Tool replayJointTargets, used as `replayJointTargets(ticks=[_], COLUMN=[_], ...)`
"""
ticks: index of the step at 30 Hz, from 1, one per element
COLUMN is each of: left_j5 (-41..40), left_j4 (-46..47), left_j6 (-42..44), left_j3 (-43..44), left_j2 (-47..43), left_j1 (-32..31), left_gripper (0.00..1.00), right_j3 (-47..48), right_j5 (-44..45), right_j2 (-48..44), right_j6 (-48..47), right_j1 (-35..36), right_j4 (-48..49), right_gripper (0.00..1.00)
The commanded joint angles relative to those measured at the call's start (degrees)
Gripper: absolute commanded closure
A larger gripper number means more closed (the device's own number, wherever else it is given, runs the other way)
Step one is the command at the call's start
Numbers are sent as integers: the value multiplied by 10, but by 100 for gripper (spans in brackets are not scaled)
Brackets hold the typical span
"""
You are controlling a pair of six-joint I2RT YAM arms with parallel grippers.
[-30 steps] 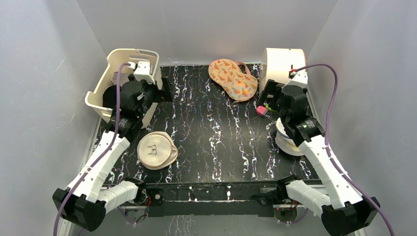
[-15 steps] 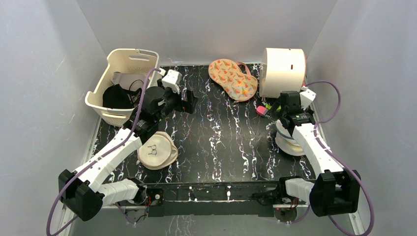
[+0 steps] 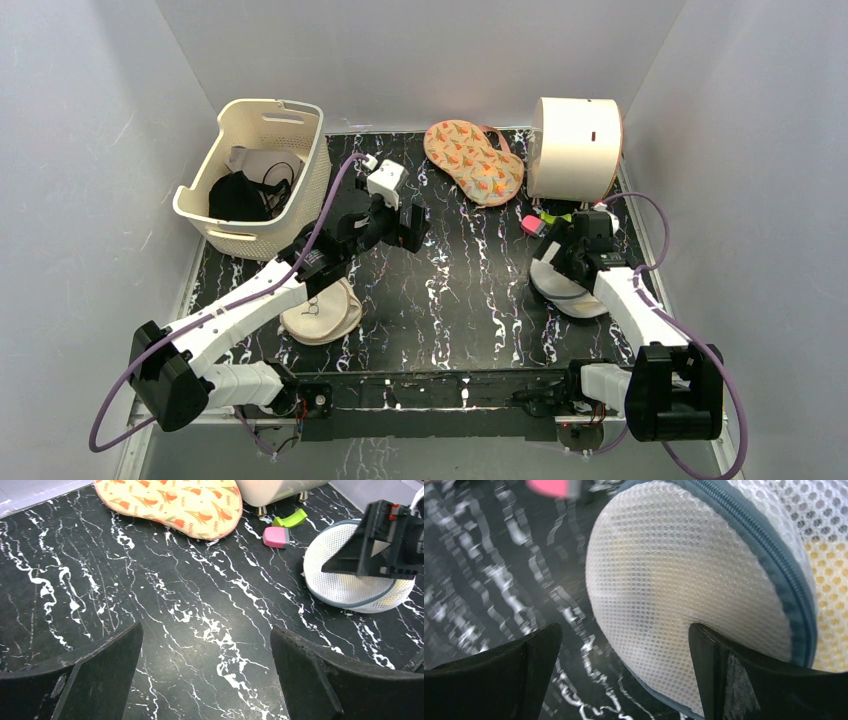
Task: Unzip the laundry bag and remove the bra
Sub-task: Move the laundry bag to the center of the board.
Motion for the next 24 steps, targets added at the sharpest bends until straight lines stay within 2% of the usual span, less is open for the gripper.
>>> replayJointTargets(ticks=[1, 5, 12, 16, 19, 21, 24], left_j5=[-32, -51, -62, -55, -60, -60, -47], left_j4=[-3, -12, -4, 0, -2, -8, -8], left_j6=[14, 21, 22, 17, 7, 4, 0], left_j3=[23, 28, 21, 19, 20, 26, 27], left_j2=[-11, -5, 1, 9, 18, 26, 31], left_j1=[-1, -1, -1, -1, -3, -6, -10], left_gripper=[2, 2, 2, 2, 2, 2, 2], right_j3=[-42, -48, 0, 46, 53, 53, 41], right_j5=[-234, -290, -381, -397, -350, -276, -218], right_j2=[-34, -25, 46, 82, 74, 67, 65], right_j6=[-58, -52, -33, -35, -39, -38, -39], right_j1=[17, 69, 229, 268, 268, 266, 236], right_j4=[69, 87, 152, 140, 103, 60, 29], right_gripper=[2, 2, 2, 2, 2, 2, 2])
